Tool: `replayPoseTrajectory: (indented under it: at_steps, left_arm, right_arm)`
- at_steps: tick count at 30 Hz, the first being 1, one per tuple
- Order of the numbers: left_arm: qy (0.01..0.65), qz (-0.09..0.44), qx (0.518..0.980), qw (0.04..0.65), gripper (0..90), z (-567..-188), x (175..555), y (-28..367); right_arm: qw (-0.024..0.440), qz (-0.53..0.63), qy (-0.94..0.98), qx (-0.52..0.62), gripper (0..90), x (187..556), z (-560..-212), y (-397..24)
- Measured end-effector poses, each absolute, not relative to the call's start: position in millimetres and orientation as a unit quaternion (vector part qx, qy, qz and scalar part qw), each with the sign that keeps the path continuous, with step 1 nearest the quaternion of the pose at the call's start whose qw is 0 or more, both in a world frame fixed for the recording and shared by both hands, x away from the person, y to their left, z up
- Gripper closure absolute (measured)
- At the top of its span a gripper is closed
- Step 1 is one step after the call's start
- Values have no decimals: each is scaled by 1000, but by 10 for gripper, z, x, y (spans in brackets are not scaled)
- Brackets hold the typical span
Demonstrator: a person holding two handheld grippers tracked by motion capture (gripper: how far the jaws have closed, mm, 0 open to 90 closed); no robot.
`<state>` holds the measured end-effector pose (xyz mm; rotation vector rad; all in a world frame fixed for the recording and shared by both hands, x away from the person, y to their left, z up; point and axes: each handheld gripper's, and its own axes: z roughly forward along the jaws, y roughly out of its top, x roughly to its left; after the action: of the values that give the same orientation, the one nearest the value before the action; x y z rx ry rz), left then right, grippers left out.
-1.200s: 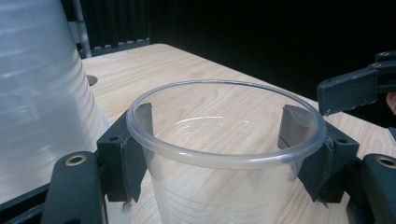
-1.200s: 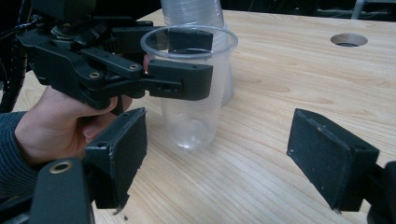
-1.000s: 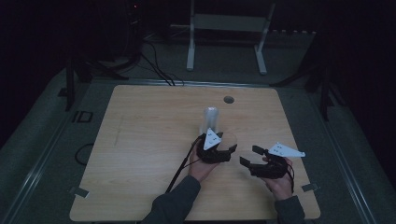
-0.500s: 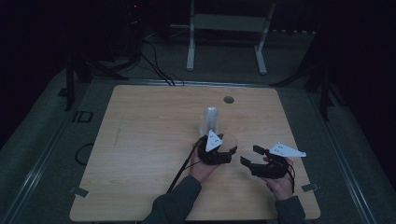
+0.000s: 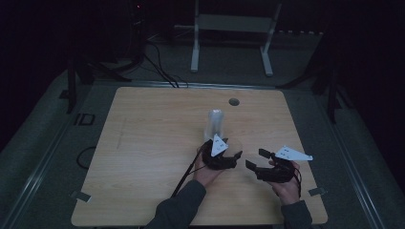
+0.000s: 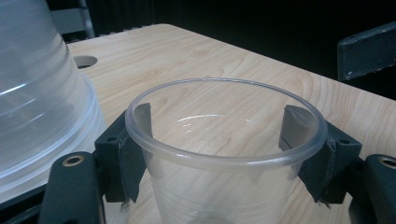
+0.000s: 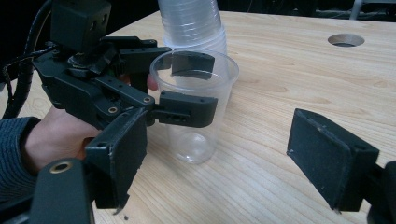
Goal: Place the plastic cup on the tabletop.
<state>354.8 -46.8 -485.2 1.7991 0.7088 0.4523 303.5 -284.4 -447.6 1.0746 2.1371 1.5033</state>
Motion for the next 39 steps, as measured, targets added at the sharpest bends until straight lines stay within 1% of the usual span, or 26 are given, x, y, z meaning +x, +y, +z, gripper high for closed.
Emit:
replayPoseTrajectory:
  at_steps: [12, 14, 22, 39]
  left_arm:
    - [293, 188, 770, 535, 233, -4865, 3505, -447]
    - [294, 189, 771, 532, 206, -4864, 3501, -444]
    - [295, 174, 780, 523, 155, -4877, 3495, -418]
    - [305, 168, 777, 525, 153, -4902, 3430, -220]
  right_arm:
    - [158, 526, 747, 376, 199, 3033, -4476, -2845]
    - [159, 526, 747, 376, 199, 3033, -4476, -2845]
    - [158, 525, 747, 376, 198, 3033, -4476, -2846]
    - [158, 524, 747, 377, 198, 3034, -4484, -2859]
